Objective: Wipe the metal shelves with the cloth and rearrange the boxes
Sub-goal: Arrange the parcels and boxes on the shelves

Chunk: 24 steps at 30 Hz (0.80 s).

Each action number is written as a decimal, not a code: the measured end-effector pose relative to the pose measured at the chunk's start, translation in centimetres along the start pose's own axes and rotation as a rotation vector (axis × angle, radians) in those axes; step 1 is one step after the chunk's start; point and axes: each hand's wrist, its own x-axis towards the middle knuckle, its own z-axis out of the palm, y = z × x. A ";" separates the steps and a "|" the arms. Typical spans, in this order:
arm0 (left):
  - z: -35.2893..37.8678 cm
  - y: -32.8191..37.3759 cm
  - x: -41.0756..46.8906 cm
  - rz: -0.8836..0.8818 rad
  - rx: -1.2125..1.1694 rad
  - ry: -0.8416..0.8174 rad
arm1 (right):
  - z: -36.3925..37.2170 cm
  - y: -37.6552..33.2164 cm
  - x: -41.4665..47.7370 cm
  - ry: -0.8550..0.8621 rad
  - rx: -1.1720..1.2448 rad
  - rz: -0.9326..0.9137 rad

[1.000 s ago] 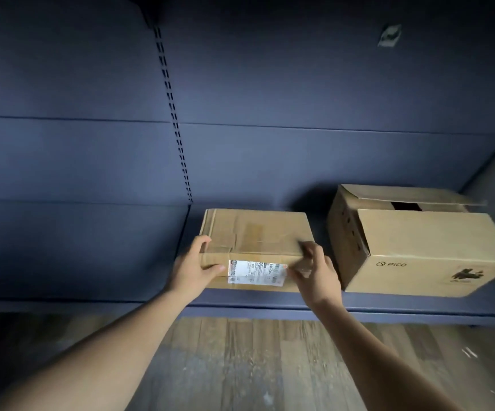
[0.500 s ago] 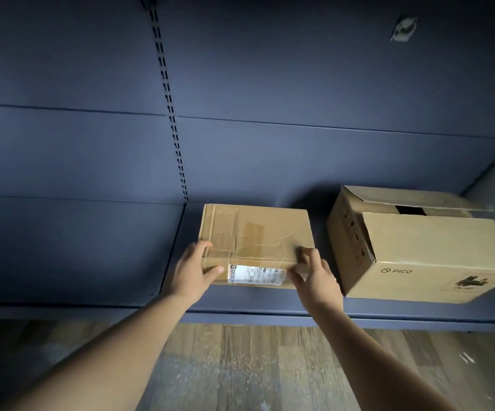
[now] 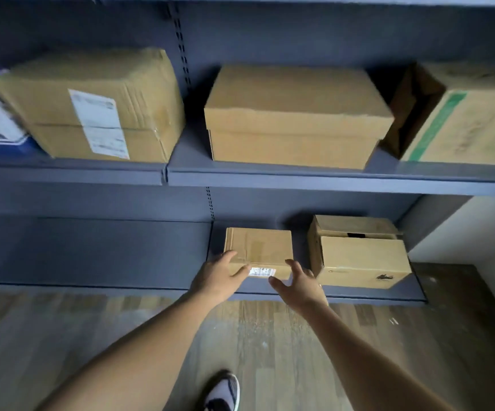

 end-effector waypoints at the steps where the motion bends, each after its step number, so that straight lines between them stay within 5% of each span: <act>1: -2.2 1.7 -2.5 0.003 -0.005 0.001 | -2.0 -1.3 -2.9 -0.007 0.017 -0.011; 9: -23.4 16.7 -17.8 0.068 -0.135 0.151 | -24.0 -15.0 -21.7 0.155 0.060 -0.203; 14: -37.6 26.7 -23.9 0.293 -0.208 0.400 | -37.6 -25.5 -30.8 0.416 0.165 -0.457; 24: -57.4 33.4 -33.2 0.580 -0.316 0.783 | -51.5 -39.5 -43.4 0.739 0.377 -0.883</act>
